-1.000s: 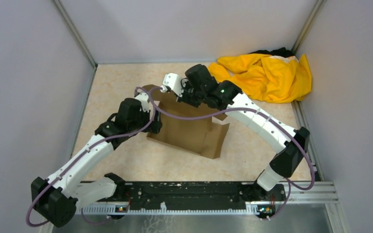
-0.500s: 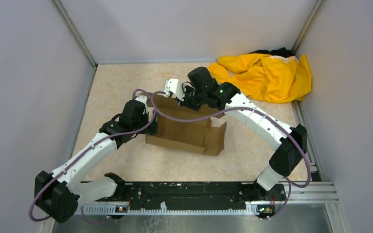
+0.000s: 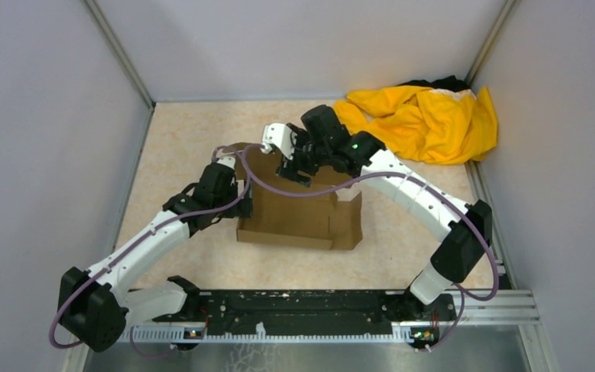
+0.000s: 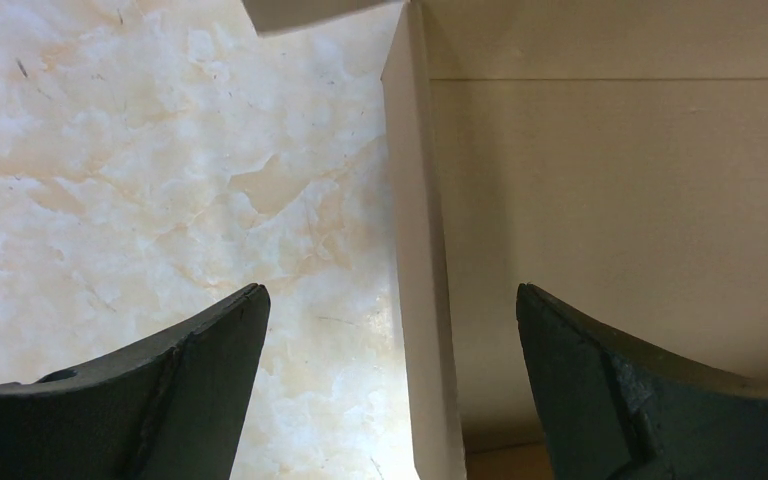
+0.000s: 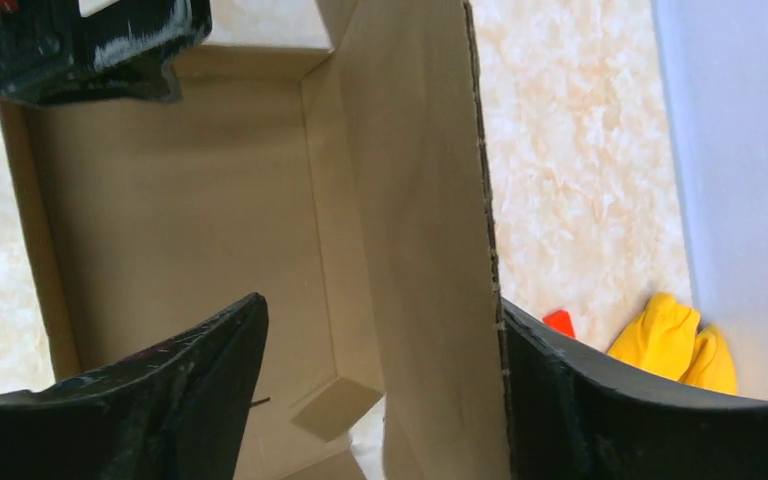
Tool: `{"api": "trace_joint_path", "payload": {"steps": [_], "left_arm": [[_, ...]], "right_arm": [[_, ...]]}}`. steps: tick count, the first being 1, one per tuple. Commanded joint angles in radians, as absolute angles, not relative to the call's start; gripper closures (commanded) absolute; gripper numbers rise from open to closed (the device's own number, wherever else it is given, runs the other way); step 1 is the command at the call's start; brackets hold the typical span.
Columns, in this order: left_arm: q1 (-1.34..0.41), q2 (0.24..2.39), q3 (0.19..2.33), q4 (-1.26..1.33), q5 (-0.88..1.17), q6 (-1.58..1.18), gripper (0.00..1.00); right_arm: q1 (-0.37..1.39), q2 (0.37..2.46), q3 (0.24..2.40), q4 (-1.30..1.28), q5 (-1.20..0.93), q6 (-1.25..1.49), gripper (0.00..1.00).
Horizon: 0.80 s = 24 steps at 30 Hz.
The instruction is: Fold the paper box
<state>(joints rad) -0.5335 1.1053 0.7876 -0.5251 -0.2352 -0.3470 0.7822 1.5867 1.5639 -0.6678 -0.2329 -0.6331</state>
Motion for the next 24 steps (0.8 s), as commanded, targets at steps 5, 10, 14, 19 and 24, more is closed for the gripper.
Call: {"api": "trace_joint_path", "payload": {"steps": [5, 10, 14, 19, 24], "left_arm": [[-0.547, 1.089, 0.762, -0.534, -0.228, -0.397, 0.02], [-0.557, 1.079, 0.748, -0.542, -0.258, -0.417, 0.02], [-0.556, 1.072, 0.766, -0.568, -0.279, -0.414, 0.02], [-0.557, 1.078, 0.767, -0.584, -0.263, -0.428, 0.02], [-0.56, 1.119, 0.782, -0.583, -0.234, -0.434, 0.02]], "right_arm": [[0.773, 1.513, 1.722, -0.649, -0.26, -0.579, 0.09], [0.773, 1.466, 1.711, -0.559, -0.077, -0.394, 0.01], [0.752, 1.463, 1.763, -0.631, 0.143, -0.207, 0.01], [0.61, 1.384, 1.7, -0.743, 0.135, 0.146, 0.06], [0.469, 1.159, 1.422, -0.722, 0.172, 0.391, 0.05]]}}
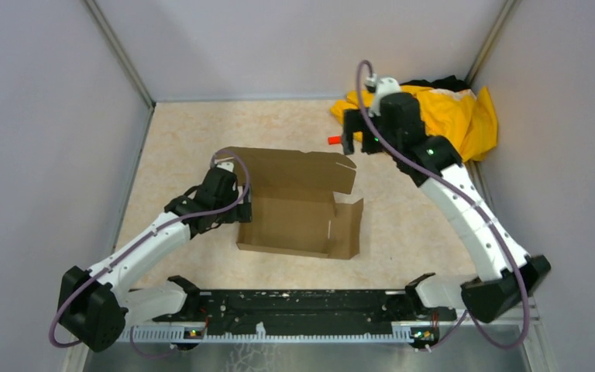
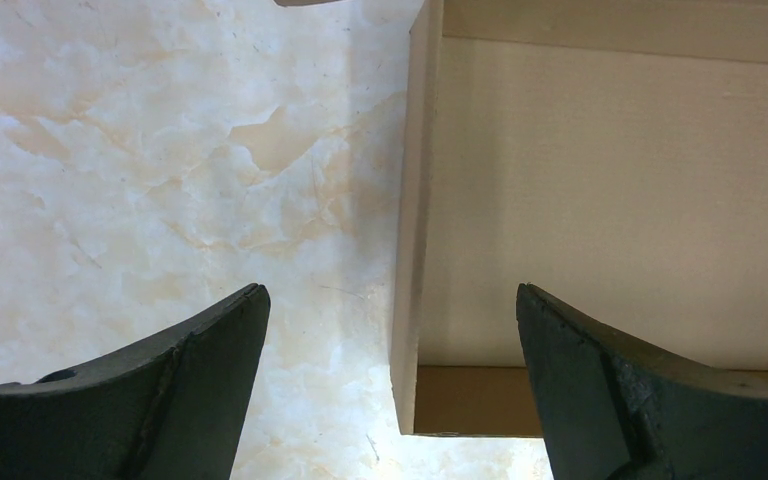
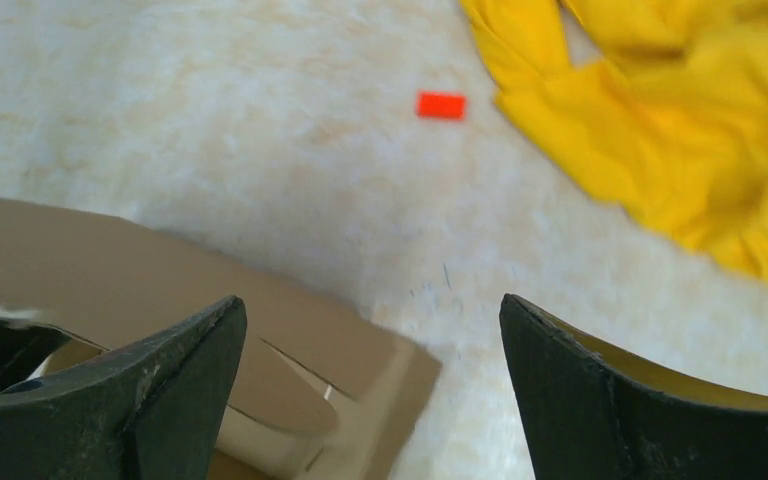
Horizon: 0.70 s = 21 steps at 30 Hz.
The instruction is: Fold the paper box
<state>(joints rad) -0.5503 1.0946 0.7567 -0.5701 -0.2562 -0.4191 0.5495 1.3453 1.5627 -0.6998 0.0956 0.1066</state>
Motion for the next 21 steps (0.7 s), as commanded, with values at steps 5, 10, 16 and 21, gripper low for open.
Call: {"api": "trace_joint_path", "payload": {"steps": [5, 10, 16, 21], "left_arm": [[-0.562, 1.133, 0.785, -0.562, -0.234, -0.409, 0.02], [-0.562, 1.128, 0.806, -0.574, -0.245, -0.393, 0.02], [-0.562, 1.114, 0.805, -0.565, -0.259, -0.373, 0.04], [-0.562, 1.164, 0.824, -0.524, -0.286, -0.357, 0.1]], "right_arm": [[0.239, 1.032, 1.312, -0.837, 0.072, 0.495, 0.14], [0.095, 0.997, 1.083, -0.79, -0.15, 0.562, 0.24], [0.095, 0.958, 0.861, -0.648, -0.229, 0.636, 0.58], [0.095, 0.924, 0.848, -0.65, -0.197, 0.612, 0.58]]}}
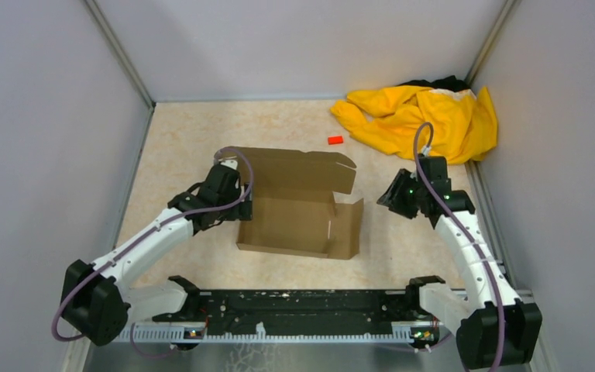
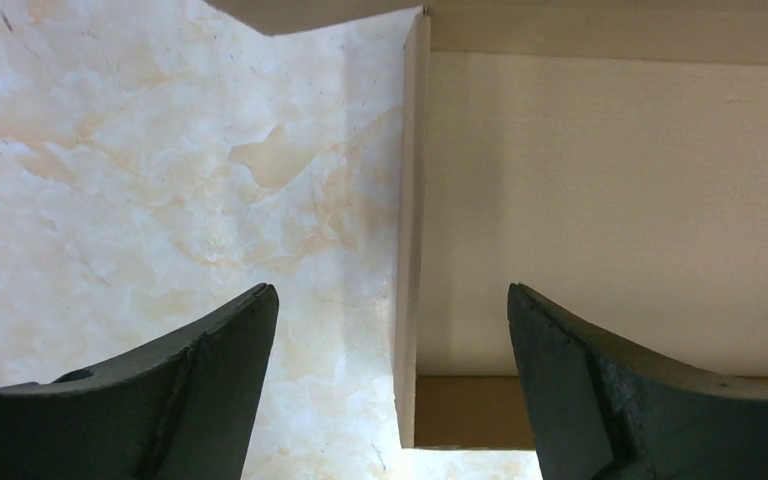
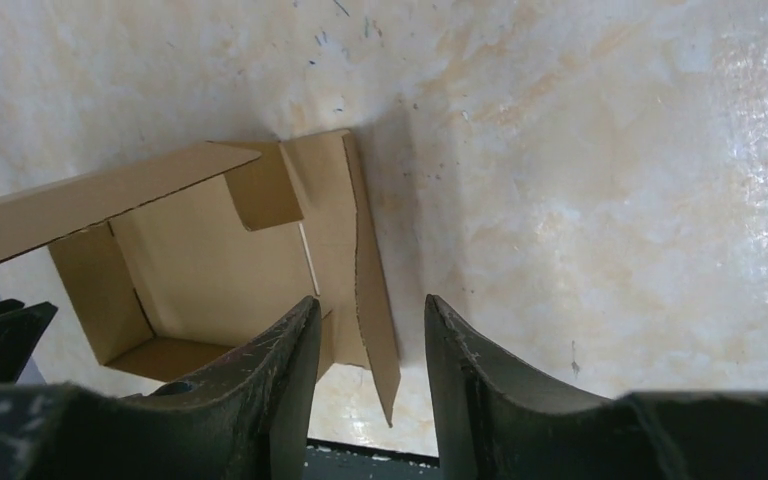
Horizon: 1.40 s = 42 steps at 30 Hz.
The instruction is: Fold the paper box
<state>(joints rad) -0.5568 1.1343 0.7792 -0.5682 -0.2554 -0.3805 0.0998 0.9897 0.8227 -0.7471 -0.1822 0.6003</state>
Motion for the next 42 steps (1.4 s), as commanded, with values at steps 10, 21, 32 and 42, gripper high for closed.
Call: {"api": "trace_joint_path", "payload": {"steps": [10, 21, 32, 42], "left_arm": [[-0.57, 1.27, 0.796, -0.399, -0.284, -0.406, 0.11], [-0.6, 1.29, 0.763, -0.378, -0.294, -0.427, 0.11], [-0.635, 1.26, 0.695, -0.365, -0.315, -0.482, 0.2], [-0.645, 1.247, 0.633, -0.35, -0.305, -0.522, 0.43]], "right_arm": [[0.095, 1.017, 0.679, -0.5, -0.247, 0.605, 0.61], [0.112, 1.134, 0.6, -0.327, -0.234, 0.671, 0.71], [0.283, 1.203, 0.569, -0.238, -0.187, 0.774, 0.72], [0.286, 1.125, 0.508, -0.201, -0.244, 0.828, 0.72]]}}
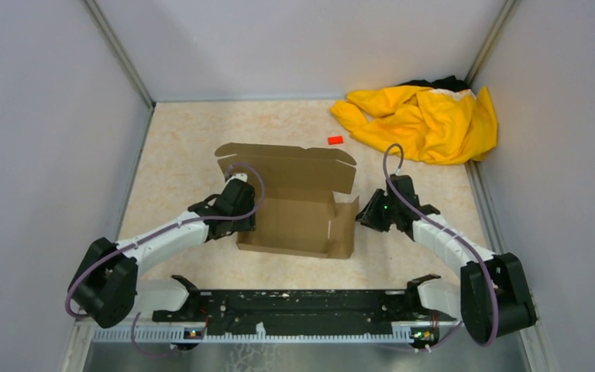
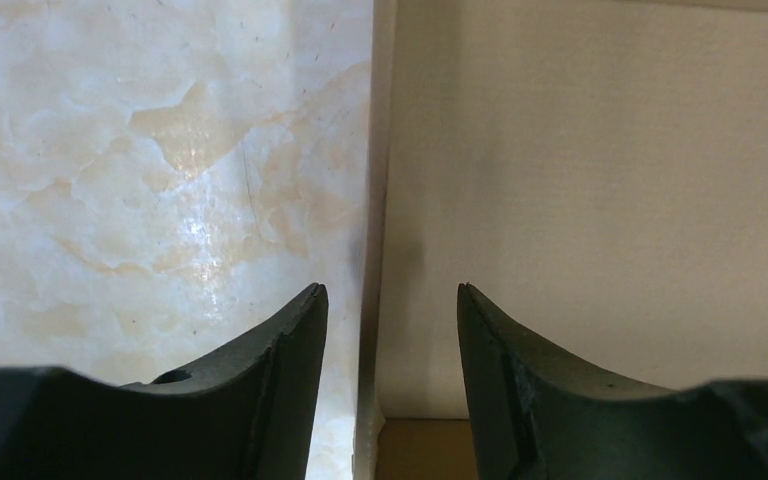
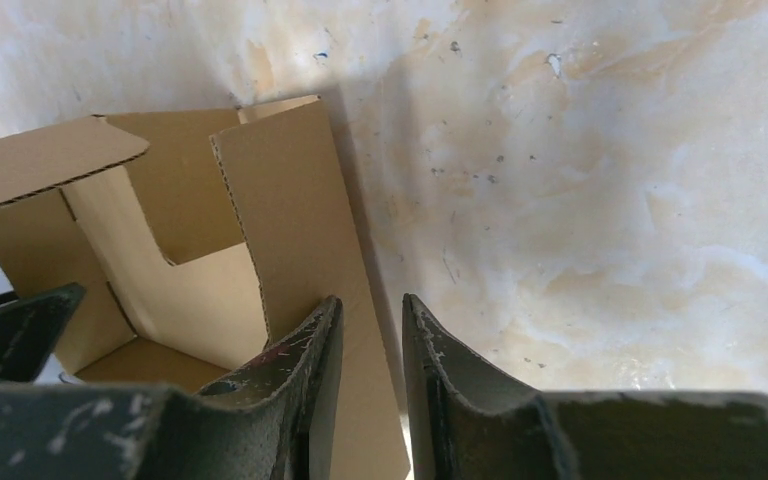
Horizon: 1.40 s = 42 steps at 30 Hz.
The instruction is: Fold the paper box
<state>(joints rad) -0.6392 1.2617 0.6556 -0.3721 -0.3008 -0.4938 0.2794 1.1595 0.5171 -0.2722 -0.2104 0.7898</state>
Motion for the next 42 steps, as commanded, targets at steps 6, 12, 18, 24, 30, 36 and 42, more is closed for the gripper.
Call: {"api": "trace_joint_path", "payload": {"steps": [6, 12, 18, 24, 30, 36, 42], "left_arm": [[-0.646, 1.22, 0.608, -0.35, -0.306, -0.535, 0.49], [-0.653, 1.221, 0.597, -0.345, -0.303, -0.547, 0.53], [-0.66, 1.219, 0.597, -0.344, -0.304, -0.55, 0.54], [-0.664, 1.224, 0.603, -0.345, -0.301, -0.55, 0.54], [-0.672, 1.237, 0.612, -0.339, -0.292, -0.554, 0.56], [-0.688, 1.252, 0.619, -0.337, -0.294, -0.56, 0.57], [-0.699, 1.261, 0.623, -0.334, -0.292, -0.566, 0.58]], "right_arm": [[0.295, 1.102, 0.484, -0.124, -0.308, 0.871, 0.73], [0.329, 1.081, 0.493, -0.076, -0.332, 0.887, 0.74], [0.378, 1.087, 0.488, -0.029, -0.315, 0.899, 0.75], [0.401, 1.109, 0.484, -0.008, -0.302, 0.899, 0.75], [0.445, 1.125, 0.456, 0.004, -0.275, 0.904, 0.74], [0.482, 1.149, 0.435, 0.037, -0.254, 0.907, 0.75], [0.518, 1.177, 0.44, 0.051, -0.24, 0.908, 0.74]]}}
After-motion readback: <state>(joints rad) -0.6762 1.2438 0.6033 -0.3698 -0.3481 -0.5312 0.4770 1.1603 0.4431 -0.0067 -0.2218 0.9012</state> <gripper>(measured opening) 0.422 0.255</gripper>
